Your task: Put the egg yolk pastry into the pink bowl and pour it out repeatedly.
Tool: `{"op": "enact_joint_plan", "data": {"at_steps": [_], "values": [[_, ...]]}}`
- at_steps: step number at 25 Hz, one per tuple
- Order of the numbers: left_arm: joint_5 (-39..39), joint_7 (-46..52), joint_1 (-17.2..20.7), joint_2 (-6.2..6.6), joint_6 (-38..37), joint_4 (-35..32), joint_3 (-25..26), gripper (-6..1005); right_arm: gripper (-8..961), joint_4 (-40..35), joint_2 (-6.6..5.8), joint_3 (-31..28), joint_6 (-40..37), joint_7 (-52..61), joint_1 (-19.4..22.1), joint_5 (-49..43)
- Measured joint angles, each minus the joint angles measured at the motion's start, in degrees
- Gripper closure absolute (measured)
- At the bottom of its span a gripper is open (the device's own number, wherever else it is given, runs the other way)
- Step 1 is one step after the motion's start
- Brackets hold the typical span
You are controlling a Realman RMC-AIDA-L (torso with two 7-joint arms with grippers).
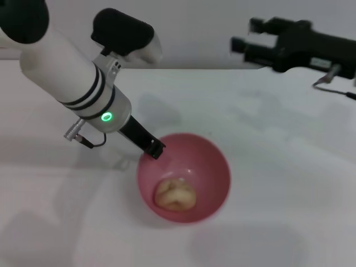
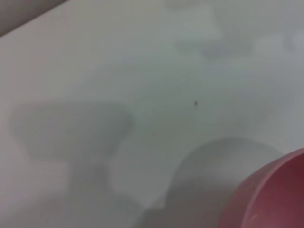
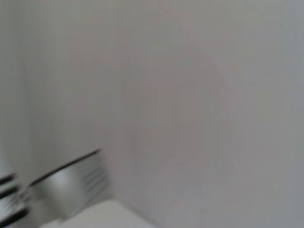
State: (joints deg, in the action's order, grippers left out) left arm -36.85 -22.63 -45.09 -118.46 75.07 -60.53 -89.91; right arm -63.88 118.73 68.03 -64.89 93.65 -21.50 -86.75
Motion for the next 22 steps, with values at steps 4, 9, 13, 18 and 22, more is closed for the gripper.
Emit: {"op": "enact_joint_plan", "data": {"at_steps": [4,9,13,18,22], "values": [[0.01,0.28,-0.16,-0.02,-0.68,-0.02,-0.79,912,322,2.14,0.01,-2.38,0.05,-0.46,0.17,0.67],[-0.08,1.09,-0.12,0.15,-1.16,-0.98,1.02,753,322,4.98,-0.01,-2.96,0.06,-2.26,-0.45,0.78],[0.20,0.93,0.53,0.44,-0.92,-2.34,4.66,643,322,5.59,0.02,-3.01,0.08,-2.52,-0.55,0.80],[0.05,-1.87,3.39,0.68,-2.08,-6.15,12.55,469,322,6.70,-0.04,-3.30,1.04,-2.59,-0.68,0.84],[-5.32,-7.17,7.18,0.57,-5.20,-8.61,21.53,329,322,9.34,-0.05,-3.85,3.37,-2.61,-1.13,0.84]]}}
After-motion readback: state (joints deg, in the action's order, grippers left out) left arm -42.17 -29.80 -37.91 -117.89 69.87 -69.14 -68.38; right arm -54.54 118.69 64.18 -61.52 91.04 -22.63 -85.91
